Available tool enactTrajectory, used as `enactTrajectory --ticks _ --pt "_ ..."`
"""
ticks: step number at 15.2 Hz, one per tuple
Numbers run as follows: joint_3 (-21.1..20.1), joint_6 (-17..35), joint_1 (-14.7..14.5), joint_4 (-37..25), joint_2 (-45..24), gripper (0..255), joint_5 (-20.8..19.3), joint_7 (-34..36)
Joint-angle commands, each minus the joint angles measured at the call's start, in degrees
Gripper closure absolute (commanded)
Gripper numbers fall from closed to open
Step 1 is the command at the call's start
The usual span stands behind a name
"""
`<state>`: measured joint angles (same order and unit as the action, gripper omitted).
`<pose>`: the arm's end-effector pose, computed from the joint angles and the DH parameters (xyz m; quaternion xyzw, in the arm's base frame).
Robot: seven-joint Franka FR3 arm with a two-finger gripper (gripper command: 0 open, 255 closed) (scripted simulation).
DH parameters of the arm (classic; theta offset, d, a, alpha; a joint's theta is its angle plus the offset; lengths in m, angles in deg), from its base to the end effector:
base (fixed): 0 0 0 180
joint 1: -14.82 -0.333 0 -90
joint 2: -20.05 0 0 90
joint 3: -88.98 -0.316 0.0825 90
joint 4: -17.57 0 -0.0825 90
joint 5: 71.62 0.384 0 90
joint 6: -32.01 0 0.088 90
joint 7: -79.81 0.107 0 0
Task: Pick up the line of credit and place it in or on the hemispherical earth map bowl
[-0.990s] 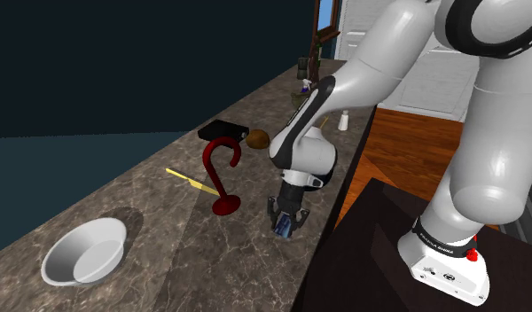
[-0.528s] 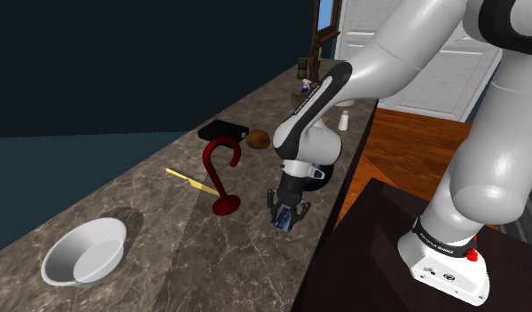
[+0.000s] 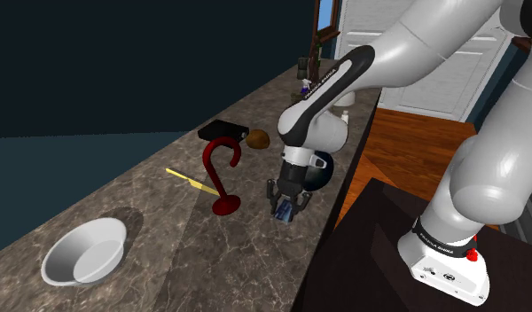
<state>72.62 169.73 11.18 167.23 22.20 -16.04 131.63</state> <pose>0.3906 0.1472 0.2528 -0.7473 0.5989 0.2232 0.1818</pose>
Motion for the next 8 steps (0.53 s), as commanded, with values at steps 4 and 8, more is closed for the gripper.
enactTrajectory --ticks 4,8 --pt "0.3 -3.4 0.3 -0.2 4.0 255 -2.6 3.7" --pt "0.5 -6.2 0.7 -0.5 7.1 255 -4.4 6.3"
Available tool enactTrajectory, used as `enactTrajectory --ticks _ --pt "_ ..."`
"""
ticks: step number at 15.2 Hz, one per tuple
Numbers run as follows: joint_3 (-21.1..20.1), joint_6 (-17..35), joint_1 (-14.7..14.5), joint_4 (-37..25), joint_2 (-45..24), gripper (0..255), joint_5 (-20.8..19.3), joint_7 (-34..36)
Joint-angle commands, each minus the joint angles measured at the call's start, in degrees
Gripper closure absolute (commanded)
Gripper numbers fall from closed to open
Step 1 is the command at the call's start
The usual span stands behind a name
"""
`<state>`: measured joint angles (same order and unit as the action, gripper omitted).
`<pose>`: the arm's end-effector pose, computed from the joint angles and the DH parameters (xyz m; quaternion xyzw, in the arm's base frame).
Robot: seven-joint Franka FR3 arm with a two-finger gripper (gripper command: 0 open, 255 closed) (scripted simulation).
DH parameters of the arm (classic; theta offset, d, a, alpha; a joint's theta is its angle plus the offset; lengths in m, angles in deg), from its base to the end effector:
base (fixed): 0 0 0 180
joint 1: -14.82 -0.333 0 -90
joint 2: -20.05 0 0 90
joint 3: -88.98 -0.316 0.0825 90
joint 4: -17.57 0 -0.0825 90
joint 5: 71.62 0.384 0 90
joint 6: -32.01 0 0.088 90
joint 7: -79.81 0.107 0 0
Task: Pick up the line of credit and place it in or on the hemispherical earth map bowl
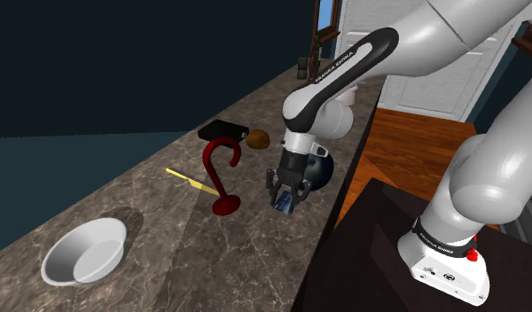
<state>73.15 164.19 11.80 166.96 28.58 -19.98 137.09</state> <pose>0.3911 0.1474 0.2948 -0.7473 0.5989 0.2233 0.1817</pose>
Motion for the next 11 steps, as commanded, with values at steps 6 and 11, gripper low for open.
enactTrajectory --ticks 6,11 --pt "0.5 -5.0 0.5 -1.1 4.9 255 -2.9 4.4" --pt "0.9 -8.7 0.9 -2.3 7.9 255 -4.7 7.1"
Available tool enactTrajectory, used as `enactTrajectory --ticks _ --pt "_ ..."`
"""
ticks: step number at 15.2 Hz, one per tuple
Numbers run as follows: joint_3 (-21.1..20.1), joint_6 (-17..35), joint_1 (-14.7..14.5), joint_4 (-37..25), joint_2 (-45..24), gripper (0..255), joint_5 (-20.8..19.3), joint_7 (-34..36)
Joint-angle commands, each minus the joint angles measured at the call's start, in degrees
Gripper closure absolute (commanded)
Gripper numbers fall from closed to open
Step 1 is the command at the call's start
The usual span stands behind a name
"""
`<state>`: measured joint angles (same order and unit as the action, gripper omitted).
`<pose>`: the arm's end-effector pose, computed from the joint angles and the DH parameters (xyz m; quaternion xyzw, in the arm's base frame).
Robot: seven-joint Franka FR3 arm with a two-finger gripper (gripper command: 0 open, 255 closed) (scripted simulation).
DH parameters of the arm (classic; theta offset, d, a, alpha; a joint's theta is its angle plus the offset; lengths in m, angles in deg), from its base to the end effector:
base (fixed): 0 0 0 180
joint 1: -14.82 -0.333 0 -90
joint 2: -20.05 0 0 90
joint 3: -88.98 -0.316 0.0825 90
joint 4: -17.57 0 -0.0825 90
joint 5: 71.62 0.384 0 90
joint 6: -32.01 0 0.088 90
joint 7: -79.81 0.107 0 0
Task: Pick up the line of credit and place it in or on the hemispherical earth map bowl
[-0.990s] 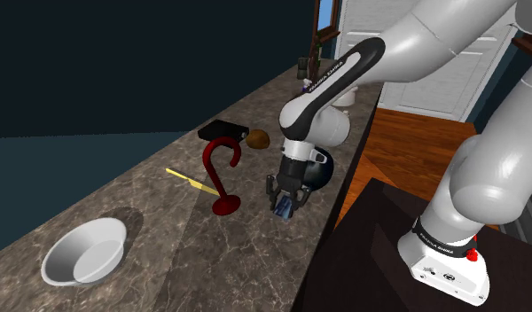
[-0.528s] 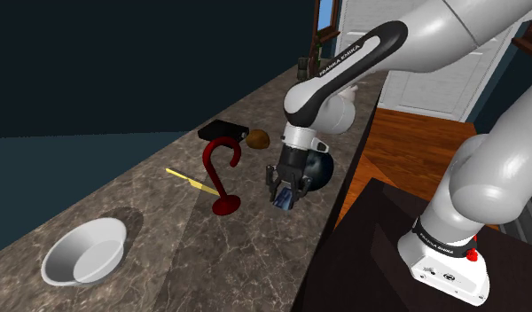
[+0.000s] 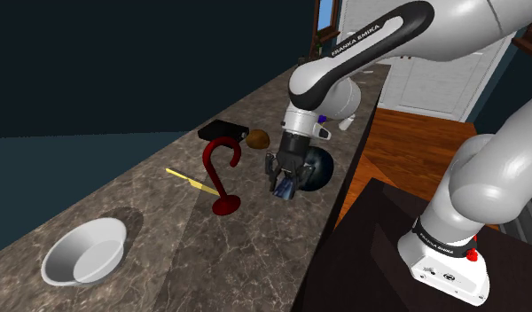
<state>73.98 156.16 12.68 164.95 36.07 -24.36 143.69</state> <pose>0.3912 0.1481 0.3540 -0.7473 0.5990 0.2231 0.1818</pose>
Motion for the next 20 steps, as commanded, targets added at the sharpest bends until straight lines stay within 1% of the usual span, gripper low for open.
enactTrajectory --ticks 1,4,12,20 --pt "0.2 -1.4 0.1 -0.6 1.0 255 -0.7 1.0" --pt "0.4 -3.4 0.4 -1.4 2.5 255 -1.6 2.5" --pt "8.8 -11.0 7.3 -4.6 0.7 255 -9.3 -5.3" --pt "16.2 -17.9 13.4 -12.5 -5.3 255 -16.0 -12.6"
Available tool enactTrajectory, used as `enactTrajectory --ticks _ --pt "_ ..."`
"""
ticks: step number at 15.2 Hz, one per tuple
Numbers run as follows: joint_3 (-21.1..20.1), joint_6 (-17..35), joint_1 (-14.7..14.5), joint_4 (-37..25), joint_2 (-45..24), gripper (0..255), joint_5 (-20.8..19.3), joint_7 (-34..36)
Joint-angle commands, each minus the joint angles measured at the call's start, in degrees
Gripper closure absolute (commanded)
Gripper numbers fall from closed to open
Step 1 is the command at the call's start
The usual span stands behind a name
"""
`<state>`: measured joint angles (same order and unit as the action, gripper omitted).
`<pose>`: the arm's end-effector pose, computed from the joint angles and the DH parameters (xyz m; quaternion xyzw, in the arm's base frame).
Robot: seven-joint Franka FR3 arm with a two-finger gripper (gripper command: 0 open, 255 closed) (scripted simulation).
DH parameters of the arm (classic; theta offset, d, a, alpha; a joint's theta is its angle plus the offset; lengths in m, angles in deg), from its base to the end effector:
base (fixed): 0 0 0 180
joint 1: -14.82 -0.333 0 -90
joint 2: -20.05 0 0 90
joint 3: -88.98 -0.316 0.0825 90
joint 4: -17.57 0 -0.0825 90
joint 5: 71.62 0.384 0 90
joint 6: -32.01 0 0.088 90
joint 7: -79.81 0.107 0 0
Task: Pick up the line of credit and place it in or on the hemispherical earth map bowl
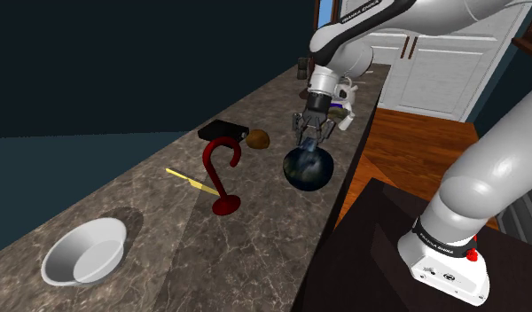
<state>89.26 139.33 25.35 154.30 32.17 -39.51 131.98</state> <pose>0.4359 -0.0421 0.3904 -0.7469 0.5994 0.2232 0.1820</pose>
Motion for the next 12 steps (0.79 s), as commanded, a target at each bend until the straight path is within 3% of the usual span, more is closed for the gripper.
enactTrajectory --ticks 1,6,12 --pt "1.8 -1.9 1.4 -3.1 -2.4 255 -1.6 -1.8" --pt "5.3 -6.1 4.4 -10.1 -7.7 255 -4.3 -5.9" --pt "5.2 -2.1 4.3 -7.8 -9.9 255 -3.5 -7.9"
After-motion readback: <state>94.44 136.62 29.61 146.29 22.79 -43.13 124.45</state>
